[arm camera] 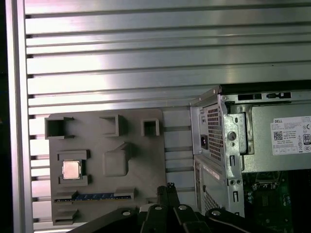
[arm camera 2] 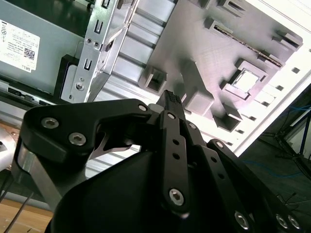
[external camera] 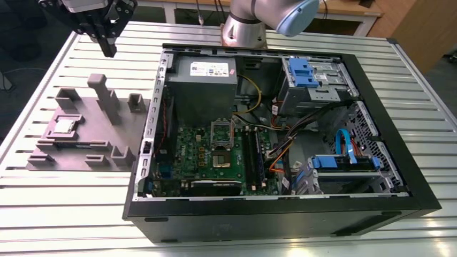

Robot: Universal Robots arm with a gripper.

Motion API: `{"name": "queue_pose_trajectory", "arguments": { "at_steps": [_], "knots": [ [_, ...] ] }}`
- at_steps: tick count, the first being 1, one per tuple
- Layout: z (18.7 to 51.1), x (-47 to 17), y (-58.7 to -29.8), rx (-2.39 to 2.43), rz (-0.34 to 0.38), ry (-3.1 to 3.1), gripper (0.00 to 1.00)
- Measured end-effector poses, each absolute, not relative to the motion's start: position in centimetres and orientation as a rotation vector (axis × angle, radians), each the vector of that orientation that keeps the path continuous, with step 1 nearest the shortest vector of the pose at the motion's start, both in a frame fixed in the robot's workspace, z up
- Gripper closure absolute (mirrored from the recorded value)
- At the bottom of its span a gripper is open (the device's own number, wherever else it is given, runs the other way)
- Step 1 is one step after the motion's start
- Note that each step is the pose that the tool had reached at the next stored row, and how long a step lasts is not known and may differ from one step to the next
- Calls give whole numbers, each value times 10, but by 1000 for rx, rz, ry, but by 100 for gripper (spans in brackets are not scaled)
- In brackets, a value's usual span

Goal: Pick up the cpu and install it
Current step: 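Reach for the cpu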

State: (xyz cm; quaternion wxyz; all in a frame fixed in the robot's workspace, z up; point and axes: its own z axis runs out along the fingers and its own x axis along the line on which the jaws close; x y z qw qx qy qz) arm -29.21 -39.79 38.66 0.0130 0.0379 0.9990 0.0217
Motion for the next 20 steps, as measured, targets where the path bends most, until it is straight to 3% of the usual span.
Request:
{"name": "queue_pose_trajectory", "arguments": {
  "at_steps": [20],
  "knots": [
    [386,-298,-398,118,68,3113,90]
  ]
}}
